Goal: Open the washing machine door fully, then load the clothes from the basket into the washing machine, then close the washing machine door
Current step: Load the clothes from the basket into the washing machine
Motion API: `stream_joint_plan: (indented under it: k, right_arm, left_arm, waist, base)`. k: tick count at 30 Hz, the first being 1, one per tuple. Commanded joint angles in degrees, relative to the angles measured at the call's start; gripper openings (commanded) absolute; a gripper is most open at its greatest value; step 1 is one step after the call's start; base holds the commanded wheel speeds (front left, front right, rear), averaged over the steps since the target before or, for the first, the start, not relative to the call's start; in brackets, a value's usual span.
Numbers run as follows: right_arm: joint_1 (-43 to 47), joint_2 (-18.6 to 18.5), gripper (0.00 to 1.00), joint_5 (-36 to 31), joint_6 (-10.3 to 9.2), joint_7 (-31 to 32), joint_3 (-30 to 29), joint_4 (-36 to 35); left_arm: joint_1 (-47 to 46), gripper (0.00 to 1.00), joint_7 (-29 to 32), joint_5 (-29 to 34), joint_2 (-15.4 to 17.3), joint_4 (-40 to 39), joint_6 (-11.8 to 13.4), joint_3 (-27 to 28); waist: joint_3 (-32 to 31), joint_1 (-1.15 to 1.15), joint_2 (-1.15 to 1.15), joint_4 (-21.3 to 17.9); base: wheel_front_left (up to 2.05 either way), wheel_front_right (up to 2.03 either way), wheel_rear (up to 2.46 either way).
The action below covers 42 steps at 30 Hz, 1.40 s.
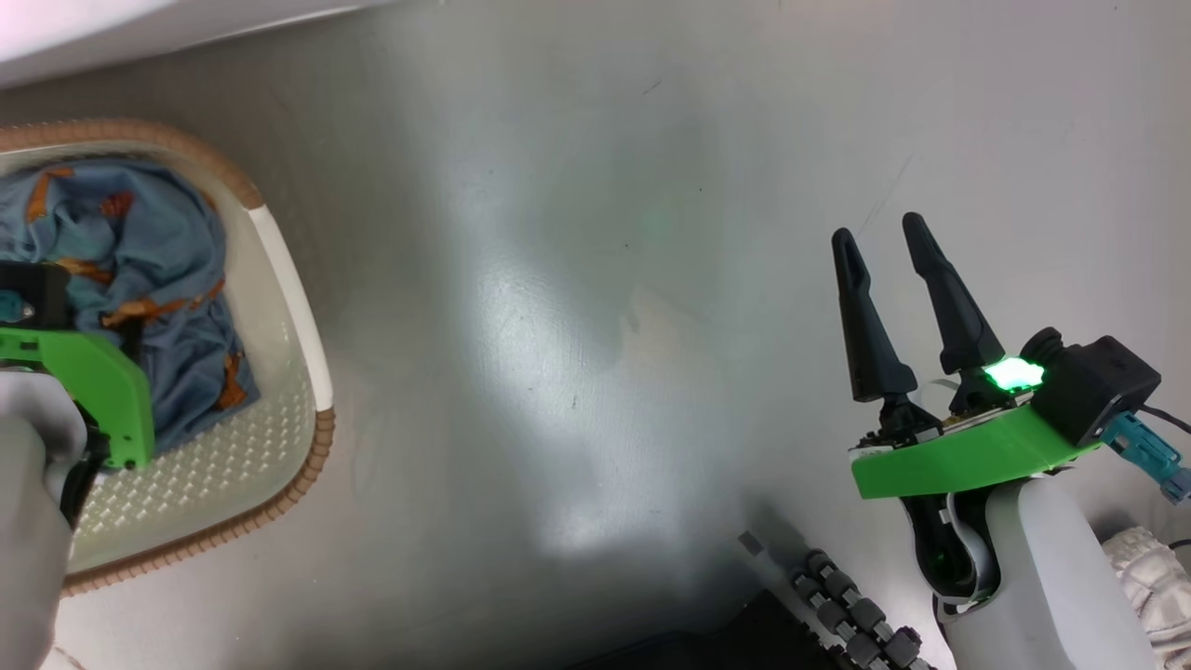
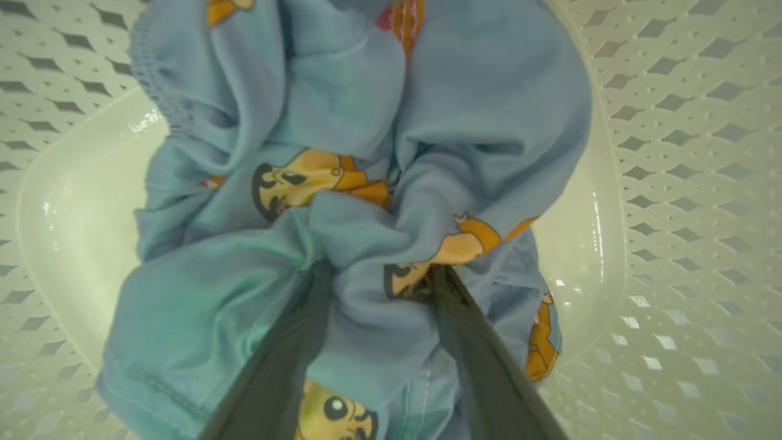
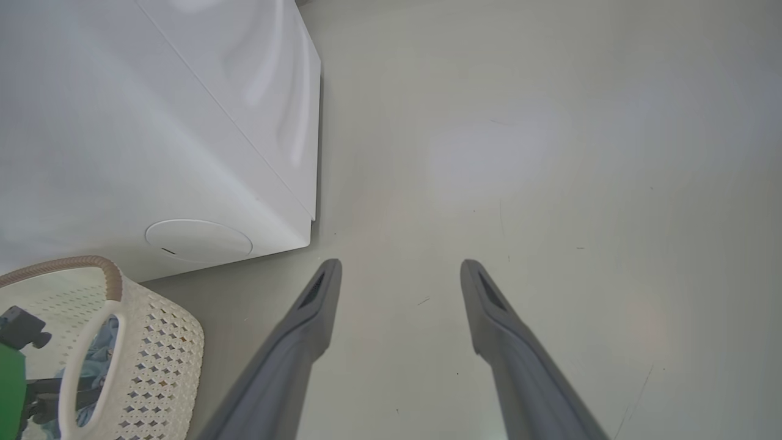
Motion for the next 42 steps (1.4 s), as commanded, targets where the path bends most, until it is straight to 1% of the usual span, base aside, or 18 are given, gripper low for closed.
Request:
stream_joint_plan:
  k: [1,5,8,15,18,22,24,26,27,32,38,42]
  right_arm:
    - [1.57,0.03,1.0,0.0,0.09,-0.27,0.9,-1.08]
    - [1.42,0.03,1.0,-0.07,0.09,-0.27,0.83,-0.93]
    - [1.39,0.03,1.0,-0.25,0.09,-0.27,0.61,-0.74]
    - [1.41,0.03,1.0,-0.62,0.09,-0.27,-0.29,-0.5]
    - [1.56,0.03,1.0,-0.93,0.09,-0.27,-0.63,-0.31]
    - [1.69,0.03,1.0,-1.32,0.09,-0.27,-0.79,-0.01]
    - [1.74,0.03,1.0,-1.65,0.09,-0.27,-0.95,0.15]
    - [1.79,0.03,1.0,-1.95,0.09,-0.27,-1.18,0.32]
    - [1.79,0.03,1.0,-1.95,0.09,-0.27,-1.18,0.32]
    - [2.19,0.03,1.0,-2.79,0.09,-0.27,-1.43,1.03]
    - [2.91,0.03,1.0,-3.68,0.09,-0.27,-1.52,2.09]
    - [3.75,0.03,1.0,-4.16,0.09,-0.27,-1.57,2.76]
  left_arm:
    - [0.71,0.0,-0.36,0.04,1.71,0.63,-0.07,1.0]
    - [0.89,0.0,-1.63,-0.39,0.66,1.44,-0.09,0.85]
    - [1.52,0.0,-3.72,-0.92,-0.12,1.71,-0.1,0.94]
    - [4.68,0.0,-10.74,-3.49,-1.55,2.1,-0.13,2.54]
    - [6.08,0.0,-13.09,-4.12,-2.17,1.48,-0.13,3.05]
    - [8.09,0.0,-14.64,-4.9,-2.53,-0.61,0.15,4.51]
    - [9.14,0.0,-14.82,-5.09,-2.54,-2.86,0.45,5.65]
    - [10.72,0.0,-14.86,-5.0,-2.36,-7.06,1.3,7.75]
    - [10.72,0.0,-14.86,-5.0,-2.36,-7.06,1.3,7.75]
    - [17.23,0.0,-14.88,-3.36,-2.96,-17.12,3.47,13.37]
    - [24.99,0.0,-14.88,-0.38,-4.75,-26.96,4.15,20.78]
    - [29.43,0.0,-14.89,2.28,-6.75,-32.59,4.32,25.74]
  waist:
    - [-0.17,0.0,0.0,0.12]
    - [-0.92,0.0,0.0,0.44]
    - [-2.13,0.0,0.0,0.85]
    - [-6.33,0.0,0.0,1.93]
    - [-8.27,0.0,0.0,2.7]
    - [-11.01,0.0,0.0,3.73]
    - [-12.36,0.0,0.0,4.36]
    - [-13.84,0.0,0.0,5.04]
    - [-13.84,0.0,0.0,5.04]
    - [-18.06,0.0,0.0,6.6]
    - [-23.37,0.0,0.0,8.33]
    - [-26.77,0.0,0.0,9.36]
  base:
    - [0.0,0.0,0.0]
    - [0.0,0.0,0.0]
    - [0.0,0.0,0.0]
    - [0.0,0.0,0.0]
    - [0.0,0.0,0.0]
    - [0.0,0.0,0.0]
    - [0.0,0.0,0.0]
    - [0.0,0.0,0.0]
    - [0.0,0.0,0.0]
    - [0.0,0.0,0.0]
    - [0.0,0.0,0.0]
    - [0.0,0.0,0.0]
